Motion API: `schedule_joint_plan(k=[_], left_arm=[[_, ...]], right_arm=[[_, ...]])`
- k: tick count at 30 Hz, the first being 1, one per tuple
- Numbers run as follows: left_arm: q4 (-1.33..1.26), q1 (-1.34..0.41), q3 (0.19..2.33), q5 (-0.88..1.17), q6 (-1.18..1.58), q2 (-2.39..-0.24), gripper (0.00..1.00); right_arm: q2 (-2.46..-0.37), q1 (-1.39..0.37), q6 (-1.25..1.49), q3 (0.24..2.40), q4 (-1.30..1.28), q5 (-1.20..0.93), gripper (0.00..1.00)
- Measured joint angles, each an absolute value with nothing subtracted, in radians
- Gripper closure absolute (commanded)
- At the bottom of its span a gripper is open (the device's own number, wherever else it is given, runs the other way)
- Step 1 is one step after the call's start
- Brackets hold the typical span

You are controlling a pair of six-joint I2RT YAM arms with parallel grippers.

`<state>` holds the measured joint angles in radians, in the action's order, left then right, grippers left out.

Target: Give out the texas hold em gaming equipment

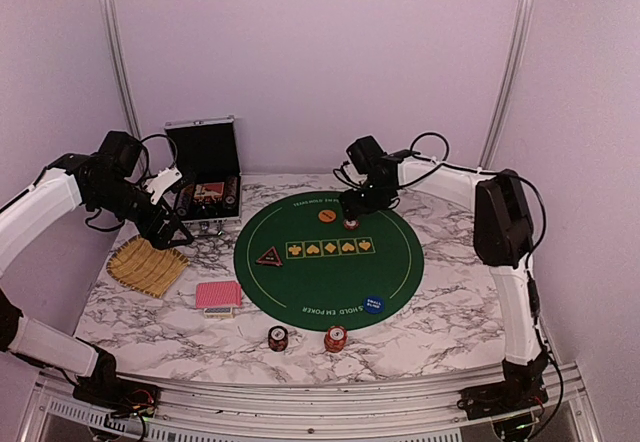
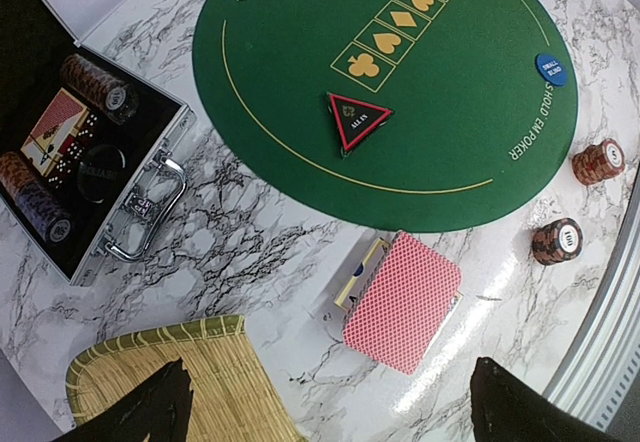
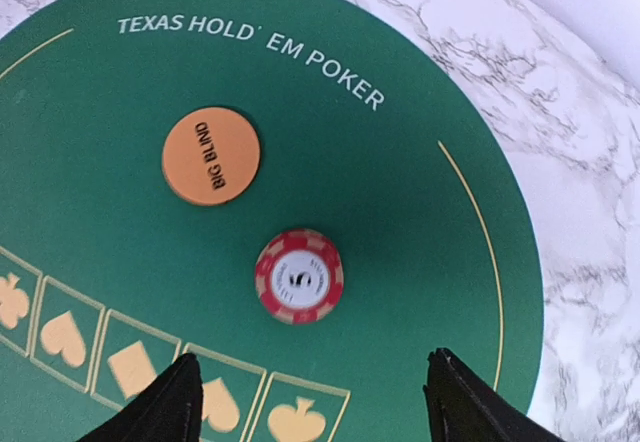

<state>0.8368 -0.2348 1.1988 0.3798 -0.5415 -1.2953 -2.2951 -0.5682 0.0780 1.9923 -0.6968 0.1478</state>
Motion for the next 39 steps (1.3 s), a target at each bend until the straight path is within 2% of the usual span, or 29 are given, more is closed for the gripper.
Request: schedule_joint_plan(k=[4, 10, 15, 21, 25, 39], left_arm=[[0.837, -0.235, 1.199, 0.375, -0.542, -1.295, 0.01], [0.838, -0.235, 1.199, 0.373, -0.542, -1.295, 0.01], [0.839, -0.235, 1.199, 0.373, -0.542, -1.295, 0.01], [0.841, -0.235, 1.199, 0.373, -0.541, -1.295, 0.01], [0.842, -0.235, 1.199, 0.373, -0.541, -1.295, 0.01], [0.843, -0.235, 1.199, 0.374, -0.541, -1.295, 0.01]], right_arm=[[-2.085, -0.653, 0.073, 1.794, -0.693, 0.166, 0.13], [-1.848, -0.871, 0.079, 1.566, -0.691, 0.11, 0.06], [-1.79, -1.018, 0.097, 1.454, -0.727, 0.059, 0.03], [-1.782, -1.098, 0.128, 1.376, -0.754, 0.015, 0.02], [-1.782, -1.119, 0.142, 1.33, -0.761, -0.011, 0.03], [-1.782, -1.124, 0.152, 1.253, -0.744, -0.064, 0.21]])
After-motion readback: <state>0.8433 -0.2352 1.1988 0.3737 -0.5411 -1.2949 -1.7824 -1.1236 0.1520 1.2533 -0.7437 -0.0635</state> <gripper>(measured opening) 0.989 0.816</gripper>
